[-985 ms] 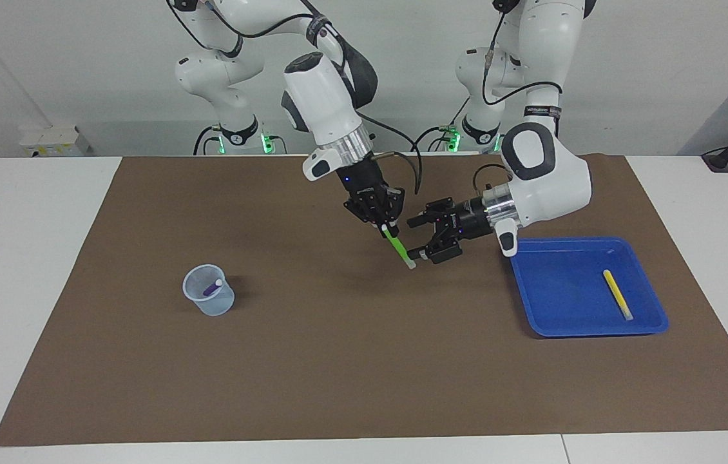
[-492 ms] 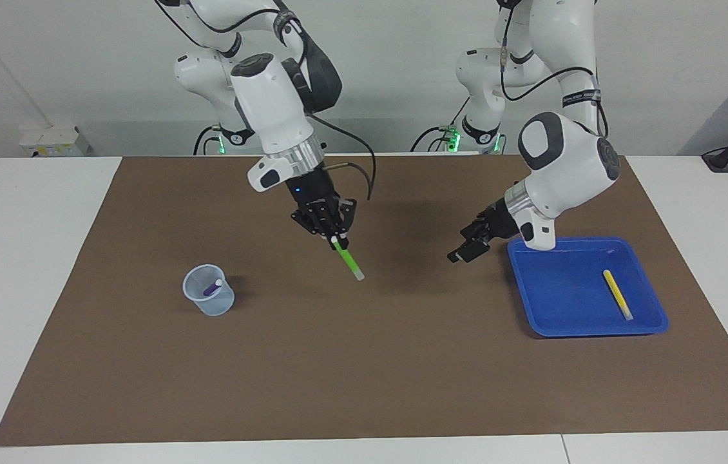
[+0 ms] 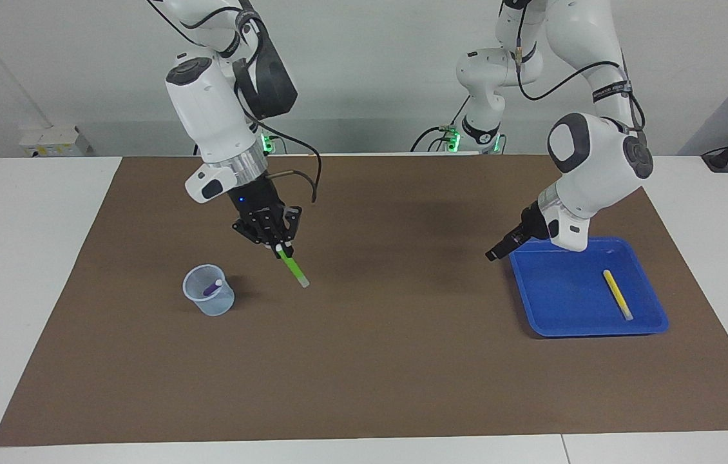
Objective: Transfer and insert pens with both arms
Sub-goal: 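Insert the green pen into the cup while the left gripper reaches the tray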
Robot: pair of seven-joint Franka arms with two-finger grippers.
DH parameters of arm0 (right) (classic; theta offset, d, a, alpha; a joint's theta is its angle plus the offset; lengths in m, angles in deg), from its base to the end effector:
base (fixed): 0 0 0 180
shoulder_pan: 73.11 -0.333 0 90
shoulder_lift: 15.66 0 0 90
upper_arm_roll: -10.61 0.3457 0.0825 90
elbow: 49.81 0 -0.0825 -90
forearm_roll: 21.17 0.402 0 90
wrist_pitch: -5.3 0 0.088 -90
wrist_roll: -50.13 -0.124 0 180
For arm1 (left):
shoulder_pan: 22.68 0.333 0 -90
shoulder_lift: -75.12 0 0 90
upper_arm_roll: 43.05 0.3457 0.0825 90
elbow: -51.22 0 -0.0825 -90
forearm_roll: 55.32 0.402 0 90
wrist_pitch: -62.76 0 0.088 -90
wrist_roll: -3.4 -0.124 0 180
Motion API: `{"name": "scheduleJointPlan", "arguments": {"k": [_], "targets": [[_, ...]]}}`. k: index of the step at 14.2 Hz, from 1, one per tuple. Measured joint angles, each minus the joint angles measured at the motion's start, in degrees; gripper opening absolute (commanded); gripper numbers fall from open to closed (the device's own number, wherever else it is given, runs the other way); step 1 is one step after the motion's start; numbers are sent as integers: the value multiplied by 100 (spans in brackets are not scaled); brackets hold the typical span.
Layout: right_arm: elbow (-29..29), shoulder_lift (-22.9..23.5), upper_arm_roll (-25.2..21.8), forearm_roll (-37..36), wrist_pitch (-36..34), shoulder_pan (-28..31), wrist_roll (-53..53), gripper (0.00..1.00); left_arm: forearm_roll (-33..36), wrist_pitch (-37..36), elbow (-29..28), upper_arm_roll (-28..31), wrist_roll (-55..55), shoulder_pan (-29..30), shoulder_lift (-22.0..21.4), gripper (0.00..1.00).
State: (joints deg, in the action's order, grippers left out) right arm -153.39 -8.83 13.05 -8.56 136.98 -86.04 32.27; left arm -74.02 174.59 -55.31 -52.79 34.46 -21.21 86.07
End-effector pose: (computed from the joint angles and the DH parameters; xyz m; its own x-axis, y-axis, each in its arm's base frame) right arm 0.6307 0.1799 0.5208 0.9438 -0.1959 0.2661 -0.1101 -0.9457 -0.3059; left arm 0.6090 -0.1105 0.4187 0.8434 0.4686 -0.2628 0.5239 -0.8256 0.2096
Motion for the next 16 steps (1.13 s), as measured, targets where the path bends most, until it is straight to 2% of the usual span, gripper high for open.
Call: {"name": "scheduleJointPlan", "arguments": {"k": [4, 7, 9, 12, 16], "targets": [[-46, 0, -6, -167, -46, 392, 652, 0, 642, 497, -161, 33, -1650, 332, -30, 100], [-48, -1, -9, -1151, -411, 608, 770, 0, 1447, 1075, -234, 55, -2974, 760, -15, 100], [-48, -5, -7, -1701, -627, 637, 771, 0, 1894, 1274, -229, 56, -3315, 879, 55, 100], [-48, -5, -6, -2106, -688, 639, 776, 0, 2420, 1369, -63, 57, -3425, 917, 316, 100], [-37, -10, -6, -2544, -1000, 642, 776, 0, 2531, 1530, 221, 59, -3742, 1141, 820, 100]]}}
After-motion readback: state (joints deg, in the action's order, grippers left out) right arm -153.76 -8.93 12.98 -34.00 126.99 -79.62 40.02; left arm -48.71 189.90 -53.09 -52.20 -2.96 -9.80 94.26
